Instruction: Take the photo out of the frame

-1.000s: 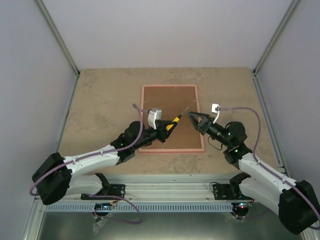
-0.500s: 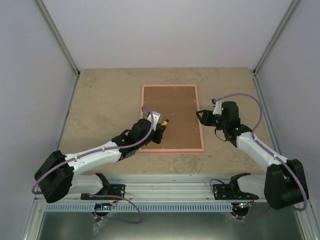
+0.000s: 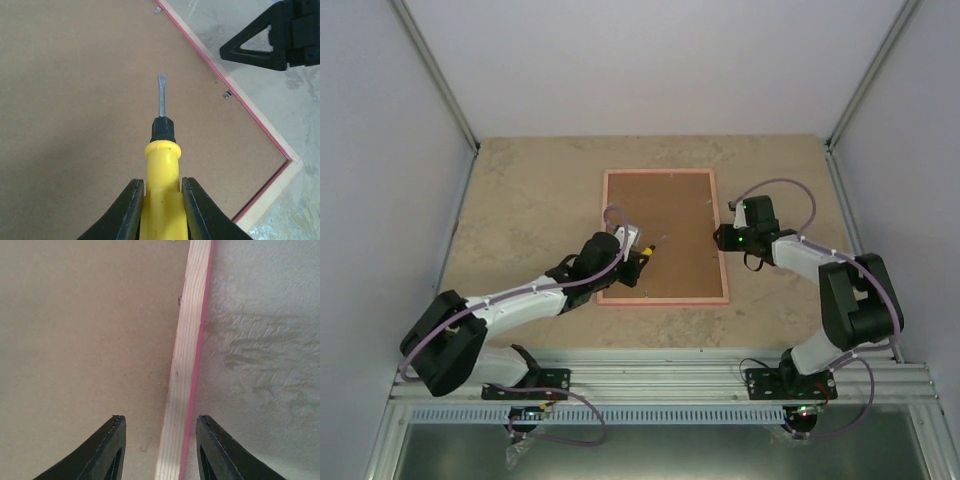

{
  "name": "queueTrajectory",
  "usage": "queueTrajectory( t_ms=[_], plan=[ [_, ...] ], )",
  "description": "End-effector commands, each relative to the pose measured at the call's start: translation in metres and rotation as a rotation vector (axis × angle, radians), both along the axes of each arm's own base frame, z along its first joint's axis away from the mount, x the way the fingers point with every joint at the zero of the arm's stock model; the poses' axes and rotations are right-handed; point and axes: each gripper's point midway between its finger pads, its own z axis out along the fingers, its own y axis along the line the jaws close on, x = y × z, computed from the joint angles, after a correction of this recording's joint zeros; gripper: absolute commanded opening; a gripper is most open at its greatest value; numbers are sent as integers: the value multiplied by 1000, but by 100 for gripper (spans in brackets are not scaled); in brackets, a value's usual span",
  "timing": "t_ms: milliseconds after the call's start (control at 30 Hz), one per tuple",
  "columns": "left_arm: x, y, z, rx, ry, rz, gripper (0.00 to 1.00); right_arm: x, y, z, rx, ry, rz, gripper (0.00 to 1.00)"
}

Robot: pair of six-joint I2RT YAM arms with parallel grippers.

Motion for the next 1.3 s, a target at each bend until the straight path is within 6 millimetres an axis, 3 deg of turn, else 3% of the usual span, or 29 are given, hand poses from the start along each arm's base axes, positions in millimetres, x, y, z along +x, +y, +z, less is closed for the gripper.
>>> queueTrajectory(
  t_ms=[0, 400, 567, 833, 1100, 1267],
  plan=[
    [-5, -11, 0, -28, -8, -76, 0, 7, 3, -4, -14, -6, 42, 37],
    [-11, -24, -11, -35, 39, -149, 0, 0, 14, -32, -17, 53, 86, 27],
    [-13, -27, -12, -46, 51, -164, 0, -4, 24, -35, -15, 55, 114, 19],
    [-18, -36, -16, -83, 92, -195, 0, -13, 49, -30, 19, 38, 153, 15],
    [-29, -52, -15, -92, 128, -204, 0, -21, 69, -19, 105, 16, 98, 15],
    [-38, -54, -20, -94, 167, -184, 0, -27, 78, -16, 122, 6, 51, 9]
  ],
)
